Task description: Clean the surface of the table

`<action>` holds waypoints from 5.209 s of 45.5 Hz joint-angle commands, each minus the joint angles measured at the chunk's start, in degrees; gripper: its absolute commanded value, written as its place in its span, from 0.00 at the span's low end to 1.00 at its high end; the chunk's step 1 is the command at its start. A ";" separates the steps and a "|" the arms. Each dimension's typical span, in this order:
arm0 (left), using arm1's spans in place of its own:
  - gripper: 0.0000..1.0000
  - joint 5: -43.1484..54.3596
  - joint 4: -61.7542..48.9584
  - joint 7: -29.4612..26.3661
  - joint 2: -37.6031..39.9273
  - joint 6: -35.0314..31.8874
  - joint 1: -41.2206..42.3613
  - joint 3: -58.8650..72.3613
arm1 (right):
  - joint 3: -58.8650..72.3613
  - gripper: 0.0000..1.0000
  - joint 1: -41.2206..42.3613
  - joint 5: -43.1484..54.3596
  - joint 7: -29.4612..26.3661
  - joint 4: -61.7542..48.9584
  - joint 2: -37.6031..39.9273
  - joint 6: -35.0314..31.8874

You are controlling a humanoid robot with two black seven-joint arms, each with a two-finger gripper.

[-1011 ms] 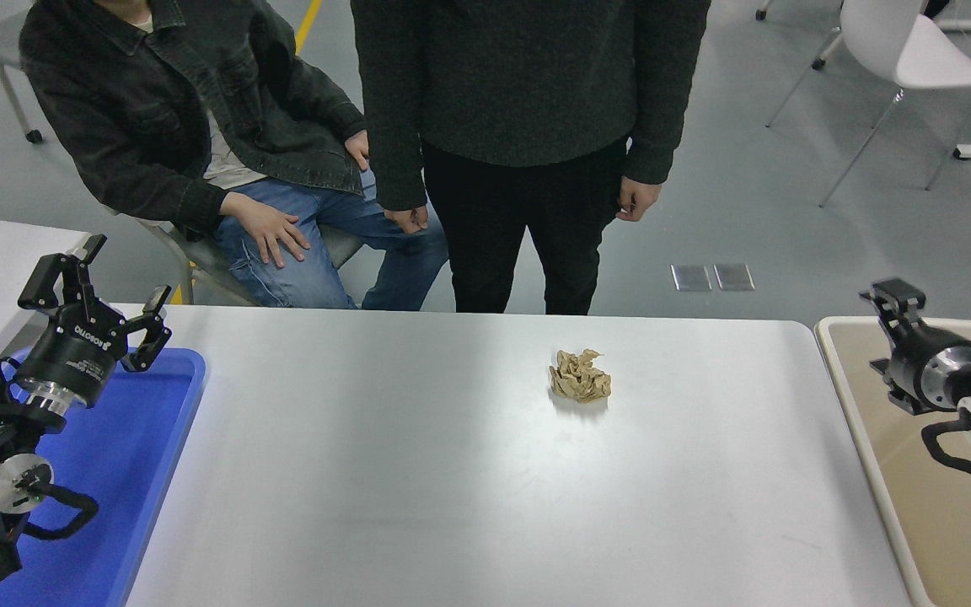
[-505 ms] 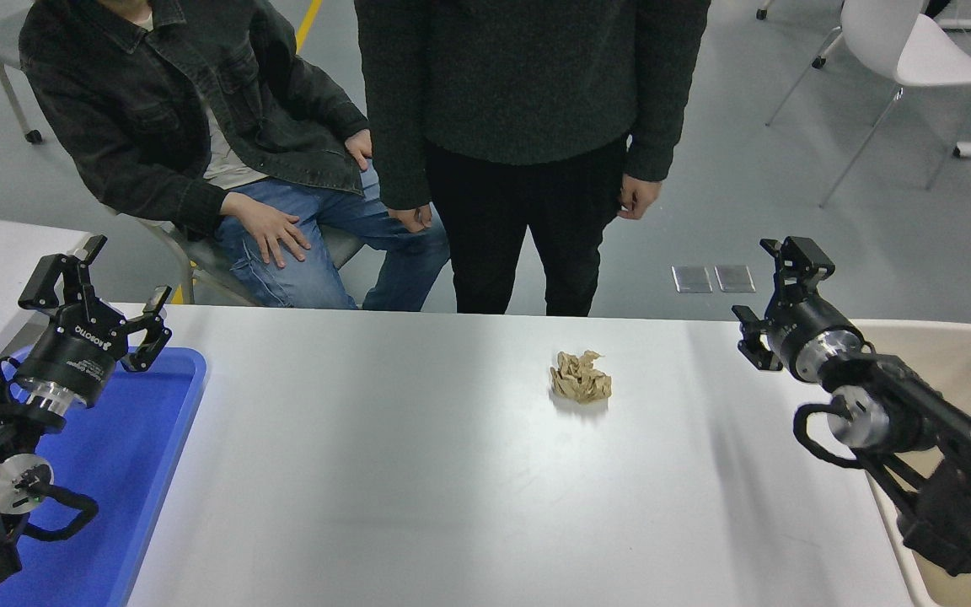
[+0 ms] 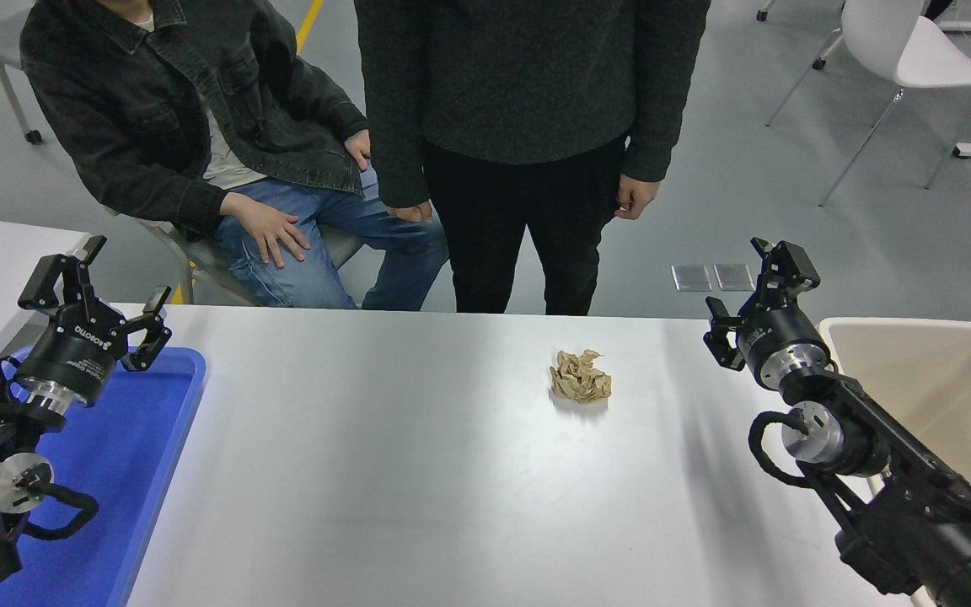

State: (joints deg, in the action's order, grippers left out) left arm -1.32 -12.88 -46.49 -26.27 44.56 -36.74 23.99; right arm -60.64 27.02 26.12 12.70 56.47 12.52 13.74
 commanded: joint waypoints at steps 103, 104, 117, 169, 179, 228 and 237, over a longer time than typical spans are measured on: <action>1.00 0.00 -0.04 0.00 -0.01 0.09 0.00 0.09 | 83.57 1.00 36.71 26.26 -7.77 -15.77 -4.61 -5.74; 1.00 0.00 -0.04 0.00 -0.01 0.09 0.00 0.09 | 83.58 1.00 36.62 26.35 -7.77 -16.12 -4.70 -5.74; 1.00 0.00 -0.04 0.00 -0.01 0.09 0.00 0.09 | 83.84 1.00 34.69 26.96 -7.86 -22.53 -9.44 -7.76; 1.00 0.00 -0.04 0.00 -0.01 0.09 0.00 0.09 | 85.77 0.99 30.11 26.00 -7.86 -31.86 -12.52 -8.73; 1.00 0.00 -0.04 0.00 -0.01 0.09 0.00 0.09 | 84.89 0.98 29.85 25.82 -7.86 -31.33 -12.52 -8.73; 1.00 0.00 -0.04 0.00 -0.01 0.09 0.00 0.09 | 81.91 0.18 29.85 25.47 -7.95 -29.49 -12.52 -10.84; 1.00 0.00 0.05 0.00 -0.01 0.09 0.00 0.09 | 81.91 0.00 30.38 21.51 -7.95 -29.49 -12.52 -13.38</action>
State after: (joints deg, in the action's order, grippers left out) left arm -1.32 -12.92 -46.49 -26.28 44.65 -36.74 24.08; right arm 21.31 56.86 50.79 4.75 26.98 0.00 2.50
